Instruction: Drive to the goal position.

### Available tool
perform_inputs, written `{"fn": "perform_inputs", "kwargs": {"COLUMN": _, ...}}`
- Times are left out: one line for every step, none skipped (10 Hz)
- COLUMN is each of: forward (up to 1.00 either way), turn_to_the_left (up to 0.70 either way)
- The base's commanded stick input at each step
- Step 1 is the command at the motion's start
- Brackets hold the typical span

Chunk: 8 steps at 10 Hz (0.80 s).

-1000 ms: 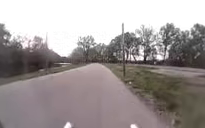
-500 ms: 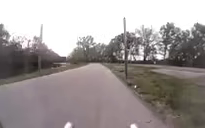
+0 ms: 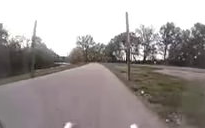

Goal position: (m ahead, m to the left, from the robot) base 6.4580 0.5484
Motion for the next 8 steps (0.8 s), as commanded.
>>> {"fn": "perform_inputs", "kwargs": {"forward": 1.00, "turn_to_the_left": 0.00}}
{"fn": "perform_inputs", "kwargs": {"forward": 1.00, "turn_to_the_left": 0.00}}
{"fn": "perform_inputs", "kwargs": {"forward": 1.00, "turn_to_the_left": 0.00}}
{"fn": "perform_inputs", "kwargs": {"forward": 1.00, "turn_to_the_left": 0.00}}
{"fn": "perform_inputs", "kwargs": {"forward": 1.00, "turn_to_the_left": 0.00}}
{"fn": "perform_inputs", "kwargs": {"forward": 1.00, "turn_to_the_left": 0.00}}
{"fn": "perform_inputs", "kwargs": {"forward": 1.00, "turn_to_the_left": 0.00}}
{"fn": "perform_inputs", "kwargs": {"forward": 1.00, "turn_to_the_left": 0.00}}
